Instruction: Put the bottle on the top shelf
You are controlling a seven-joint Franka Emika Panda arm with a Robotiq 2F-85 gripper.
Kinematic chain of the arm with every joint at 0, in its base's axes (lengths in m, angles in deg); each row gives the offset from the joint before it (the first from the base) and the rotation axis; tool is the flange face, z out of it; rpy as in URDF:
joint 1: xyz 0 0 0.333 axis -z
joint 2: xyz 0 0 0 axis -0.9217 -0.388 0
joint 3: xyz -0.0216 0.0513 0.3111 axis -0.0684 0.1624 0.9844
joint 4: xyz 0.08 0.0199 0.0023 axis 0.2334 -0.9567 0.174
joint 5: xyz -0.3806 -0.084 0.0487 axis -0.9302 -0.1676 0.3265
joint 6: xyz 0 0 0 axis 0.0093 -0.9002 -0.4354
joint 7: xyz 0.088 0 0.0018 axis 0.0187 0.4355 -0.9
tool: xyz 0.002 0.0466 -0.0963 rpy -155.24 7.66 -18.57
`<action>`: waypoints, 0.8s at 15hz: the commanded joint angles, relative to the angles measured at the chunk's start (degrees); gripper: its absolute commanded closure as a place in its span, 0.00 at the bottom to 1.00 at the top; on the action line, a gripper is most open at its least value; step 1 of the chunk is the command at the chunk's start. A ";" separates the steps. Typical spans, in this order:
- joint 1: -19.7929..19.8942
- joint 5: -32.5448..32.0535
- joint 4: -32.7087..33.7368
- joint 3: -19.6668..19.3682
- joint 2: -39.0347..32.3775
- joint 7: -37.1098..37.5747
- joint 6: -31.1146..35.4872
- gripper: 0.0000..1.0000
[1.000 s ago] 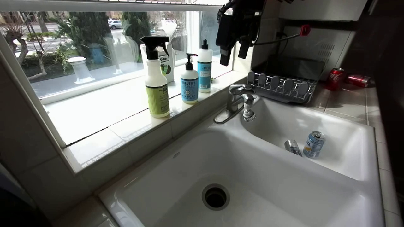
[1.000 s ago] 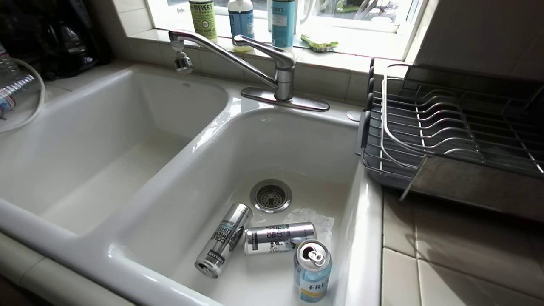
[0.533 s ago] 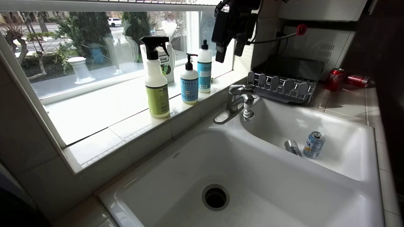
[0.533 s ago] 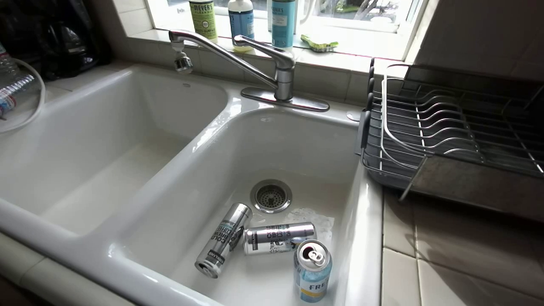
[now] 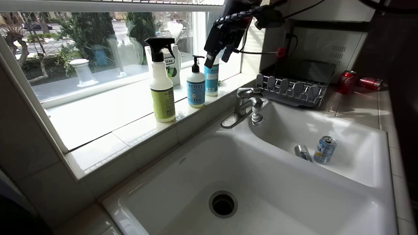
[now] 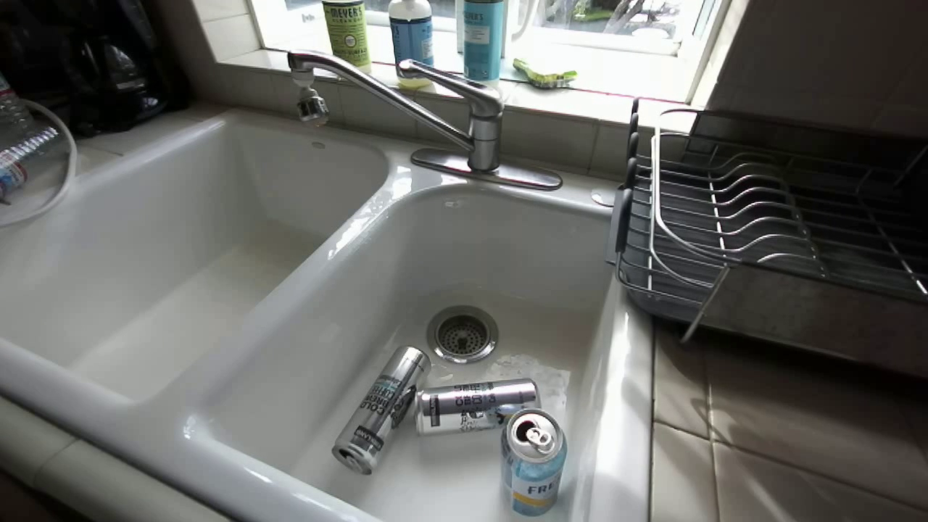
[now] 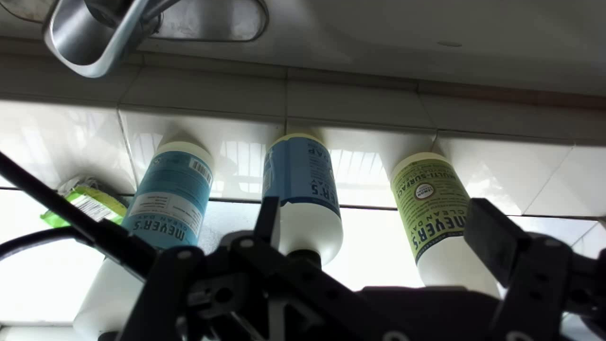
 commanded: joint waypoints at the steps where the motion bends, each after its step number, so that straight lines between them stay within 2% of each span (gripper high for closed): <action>1: 0.14 3.78 -3.83 -0.61 -0.43 -5.15 6.92 0.00; 3: 0.10 4.85 -6.01 -0.61 -0.52 -6.62 10.86 0.00; 12: 0.29 10.65 -18.05 0.38 0.49 -10.75 37.46 0.00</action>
